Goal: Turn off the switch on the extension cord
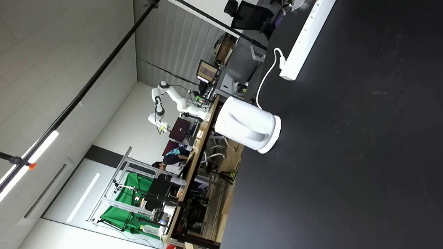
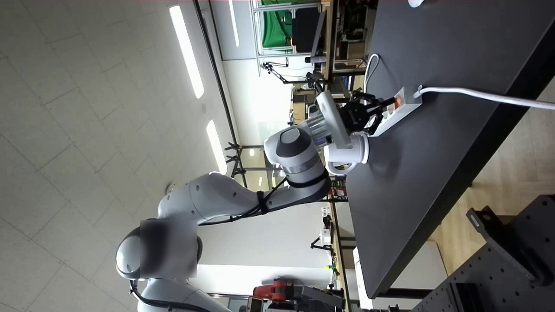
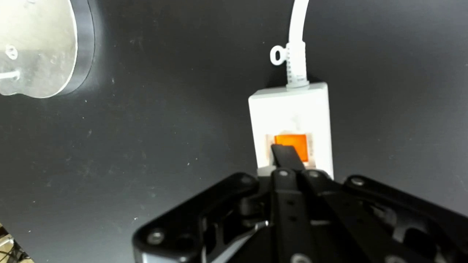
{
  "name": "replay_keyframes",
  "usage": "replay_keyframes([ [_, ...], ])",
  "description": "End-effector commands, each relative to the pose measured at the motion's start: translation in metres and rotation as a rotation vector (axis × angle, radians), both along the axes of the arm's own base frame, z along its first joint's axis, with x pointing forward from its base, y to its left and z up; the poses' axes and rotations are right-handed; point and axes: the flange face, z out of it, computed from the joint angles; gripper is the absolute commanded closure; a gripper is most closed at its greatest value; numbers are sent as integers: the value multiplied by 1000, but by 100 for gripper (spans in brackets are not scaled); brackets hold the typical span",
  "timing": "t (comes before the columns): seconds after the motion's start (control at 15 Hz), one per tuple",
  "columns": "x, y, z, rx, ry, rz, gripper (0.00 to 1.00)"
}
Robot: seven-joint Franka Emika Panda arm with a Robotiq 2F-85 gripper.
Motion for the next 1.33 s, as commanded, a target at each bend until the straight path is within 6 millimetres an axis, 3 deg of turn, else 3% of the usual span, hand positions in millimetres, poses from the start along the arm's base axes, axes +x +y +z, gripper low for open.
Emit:
replay_keyframes([
  [0.0, 12, -2, -6, 3, -14, -4, 100],
  [0.47, 19, -5, -16, 34, 27, -64, 100],
  [1.27, 58, -65, -13, 245, 236, -242, 100],
])
